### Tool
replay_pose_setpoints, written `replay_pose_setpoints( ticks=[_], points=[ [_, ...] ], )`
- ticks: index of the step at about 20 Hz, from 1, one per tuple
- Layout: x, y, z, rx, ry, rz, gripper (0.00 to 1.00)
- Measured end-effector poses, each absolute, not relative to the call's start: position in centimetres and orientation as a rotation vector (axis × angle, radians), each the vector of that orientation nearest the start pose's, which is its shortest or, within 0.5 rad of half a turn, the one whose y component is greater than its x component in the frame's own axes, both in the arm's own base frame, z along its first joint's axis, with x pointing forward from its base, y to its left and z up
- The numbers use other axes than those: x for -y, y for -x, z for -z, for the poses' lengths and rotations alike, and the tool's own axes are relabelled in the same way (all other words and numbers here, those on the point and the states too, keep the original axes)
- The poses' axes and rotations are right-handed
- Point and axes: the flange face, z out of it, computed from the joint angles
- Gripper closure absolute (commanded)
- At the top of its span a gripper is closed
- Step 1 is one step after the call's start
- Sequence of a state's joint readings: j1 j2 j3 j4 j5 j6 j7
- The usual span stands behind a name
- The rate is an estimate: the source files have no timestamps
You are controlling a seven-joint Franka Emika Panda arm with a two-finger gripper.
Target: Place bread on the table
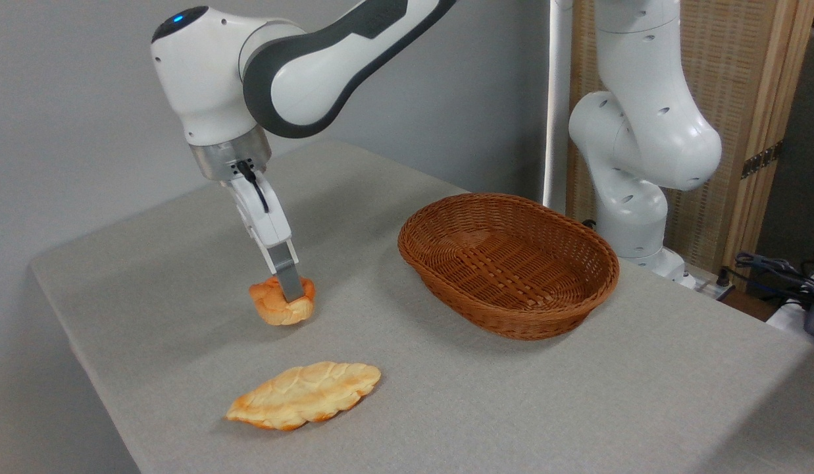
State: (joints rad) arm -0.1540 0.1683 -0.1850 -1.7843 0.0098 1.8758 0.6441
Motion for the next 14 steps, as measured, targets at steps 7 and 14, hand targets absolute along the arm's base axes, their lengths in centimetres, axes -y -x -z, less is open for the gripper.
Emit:
replay_pose_setpoints(
  ticks=[7, 14],
  points=[
    [19.1, -57.5, -47.4, -1.484, 2.796, -0.042, 0.0],
    [11.1, -58.7, -55.9, -1.273, 2.863, 0.021, 0.0]
  ],
)
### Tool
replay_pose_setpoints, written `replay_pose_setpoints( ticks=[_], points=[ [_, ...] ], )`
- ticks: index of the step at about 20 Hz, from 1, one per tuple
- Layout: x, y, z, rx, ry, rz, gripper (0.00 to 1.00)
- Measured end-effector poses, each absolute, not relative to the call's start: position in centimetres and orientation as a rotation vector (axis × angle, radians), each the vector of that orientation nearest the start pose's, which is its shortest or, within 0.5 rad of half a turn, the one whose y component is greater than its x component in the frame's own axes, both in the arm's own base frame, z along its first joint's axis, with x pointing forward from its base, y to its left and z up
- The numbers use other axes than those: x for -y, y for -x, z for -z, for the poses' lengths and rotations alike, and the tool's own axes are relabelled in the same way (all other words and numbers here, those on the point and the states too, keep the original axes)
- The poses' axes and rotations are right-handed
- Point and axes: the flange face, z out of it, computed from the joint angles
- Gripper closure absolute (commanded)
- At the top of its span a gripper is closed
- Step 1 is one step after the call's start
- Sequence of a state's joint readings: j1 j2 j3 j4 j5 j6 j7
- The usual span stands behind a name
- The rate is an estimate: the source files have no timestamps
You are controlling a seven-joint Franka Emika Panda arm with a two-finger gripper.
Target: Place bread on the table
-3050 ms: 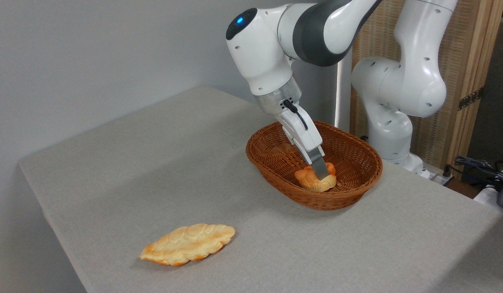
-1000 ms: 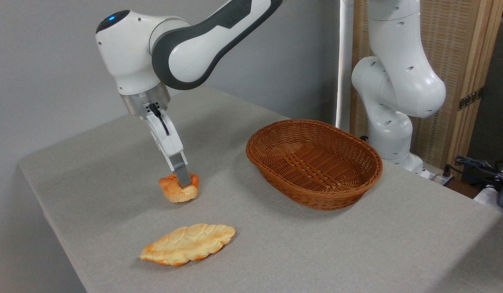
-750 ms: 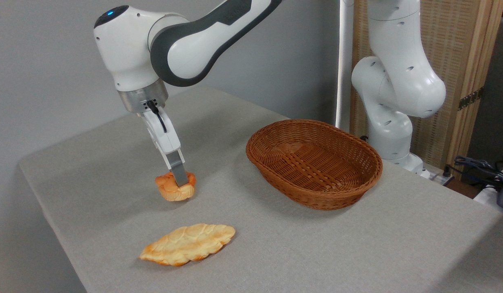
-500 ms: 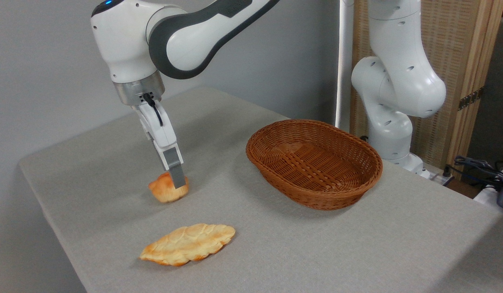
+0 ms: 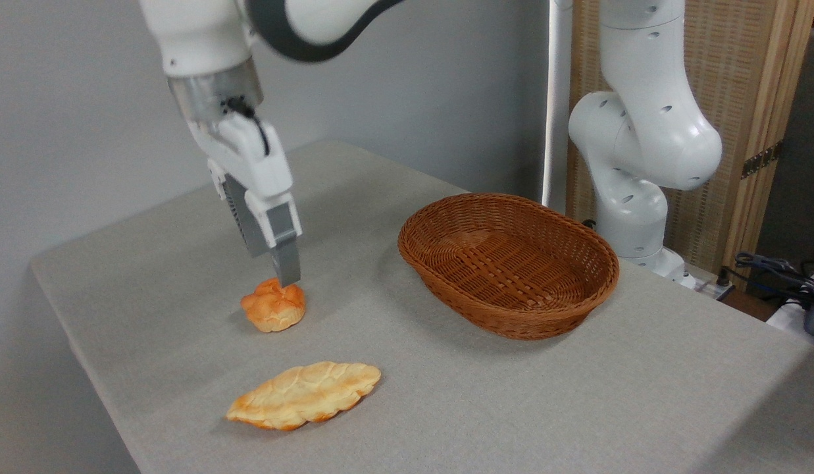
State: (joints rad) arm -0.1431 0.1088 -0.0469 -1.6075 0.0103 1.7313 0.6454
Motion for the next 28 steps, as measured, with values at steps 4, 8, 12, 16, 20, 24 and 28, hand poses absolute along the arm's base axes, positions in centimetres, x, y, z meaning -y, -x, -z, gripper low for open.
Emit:
replay_pose_setpoints(
  ticks=[4, 8, 12, 16, 20, 24, 28],
  points=[
    [5.5, -57.6, -59.8, -1.136, 2.898, 0.083, 0.0],
    [1.4, -56.7, -61.3, -1.089, 2.916, 0.079, 0.0],
    [-0.1, -55.8, -62.3, -1.093, 2.919, 0.084, 0.0],
    [-0.2, -55.5, -62.2, -1.091, 2.925, 0.074, 0.0],
    [0.3, -55.3, -61.8, -1.07, 2.984, 0.084, 0.0],
    [0.4, -54.8, -61.3, -1.079, 3.007, 0.015, 0.0],
    [0.6, -54.7, -61.3, -1.085, 3.007, 0.004, 0.0]
  ],
)
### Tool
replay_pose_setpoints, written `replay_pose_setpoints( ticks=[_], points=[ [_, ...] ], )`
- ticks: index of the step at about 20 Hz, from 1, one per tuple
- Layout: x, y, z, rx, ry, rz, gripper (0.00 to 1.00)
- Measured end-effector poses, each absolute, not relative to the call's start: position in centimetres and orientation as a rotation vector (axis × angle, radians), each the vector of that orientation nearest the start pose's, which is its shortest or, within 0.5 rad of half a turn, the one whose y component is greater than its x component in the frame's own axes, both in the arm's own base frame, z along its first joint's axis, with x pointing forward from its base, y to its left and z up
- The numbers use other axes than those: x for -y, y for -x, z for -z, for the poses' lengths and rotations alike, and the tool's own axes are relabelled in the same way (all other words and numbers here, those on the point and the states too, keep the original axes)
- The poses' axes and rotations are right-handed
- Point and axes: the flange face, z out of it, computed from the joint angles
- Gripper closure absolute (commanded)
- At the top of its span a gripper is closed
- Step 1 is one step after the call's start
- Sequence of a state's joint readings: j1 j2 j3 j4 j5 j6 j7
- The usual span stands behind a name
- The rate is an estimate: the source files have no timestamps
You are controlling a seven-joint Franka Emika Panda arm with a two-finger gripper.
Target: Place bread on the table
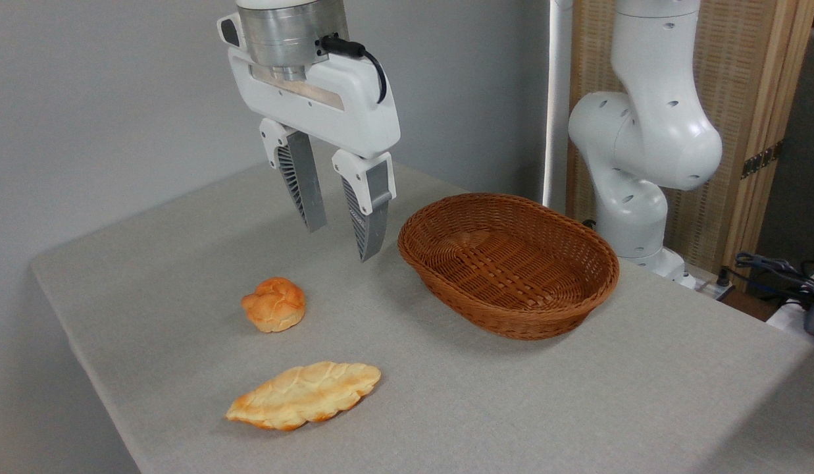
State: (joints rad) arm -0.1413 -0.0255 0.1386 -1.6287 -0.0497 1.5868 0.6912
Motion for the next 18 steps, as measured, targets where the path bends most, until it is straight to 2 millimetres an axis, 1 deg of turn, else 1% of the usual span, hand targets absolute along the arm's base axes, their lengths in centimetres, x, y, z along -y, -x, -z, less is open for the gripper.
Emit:
replay_pose_setpoints(
  ticks=[18],
  points=[
    [0.64, -54.72, -61.25, -1.087, 2.973, -0.014, 0.0]
  ],
)
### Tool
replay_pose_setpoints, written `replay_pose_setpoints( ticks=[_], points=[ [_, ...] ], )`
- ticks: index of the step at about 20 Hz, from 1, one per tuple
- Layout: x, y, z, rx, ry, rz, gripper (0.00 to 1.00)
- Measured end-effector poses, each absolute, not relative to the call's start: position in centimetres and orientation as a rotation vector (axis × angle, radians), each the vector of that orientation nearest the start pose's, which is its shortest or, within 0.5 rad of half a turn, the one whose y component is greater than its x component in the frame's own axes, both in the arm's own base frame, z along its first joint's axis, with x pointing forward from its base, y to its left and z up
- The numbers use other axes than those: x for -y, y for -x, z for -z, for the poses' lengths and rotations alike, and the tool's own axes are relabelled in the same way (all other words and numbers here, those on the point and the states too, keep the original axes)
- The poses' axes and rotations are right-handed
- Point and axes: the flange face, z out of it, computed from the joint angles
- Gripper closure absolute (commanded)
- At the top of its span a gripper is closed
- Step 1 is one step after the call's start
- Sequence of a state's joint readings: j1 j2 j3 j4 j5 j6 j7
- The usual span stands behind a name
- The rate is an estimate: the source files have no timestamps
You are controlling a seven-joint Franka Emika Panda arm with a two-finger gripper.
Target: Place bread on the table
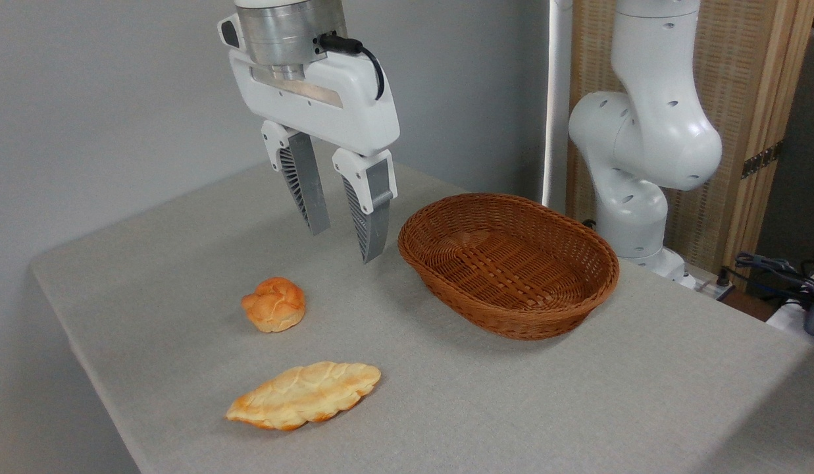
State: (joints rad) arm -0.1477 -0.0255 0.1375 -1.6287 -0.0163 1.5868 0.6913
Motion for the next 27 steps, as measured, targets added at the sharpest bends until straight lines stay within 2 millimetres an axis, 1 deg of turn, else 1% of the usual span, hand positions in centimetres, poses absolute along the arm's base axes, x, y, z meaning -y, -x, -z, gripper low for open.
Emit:
replay_pose_setpoints(
  ticks=[5, 11, 21, 27],
  points=[
    [0.67, -54.72, -61.24, -1.088, 2.973, -0.015, 0.0],
    [1.39, -54.8, -61.05, -1.105, 2.965, -0.021, 0.0],
    [0.93, -54.81, -61.06, -1.099, 2.967, -0.021, 0.0],
    [1.12, -54.81, -61.07, -1.103, 2.965, -0.021, 0.0]
  ],
)
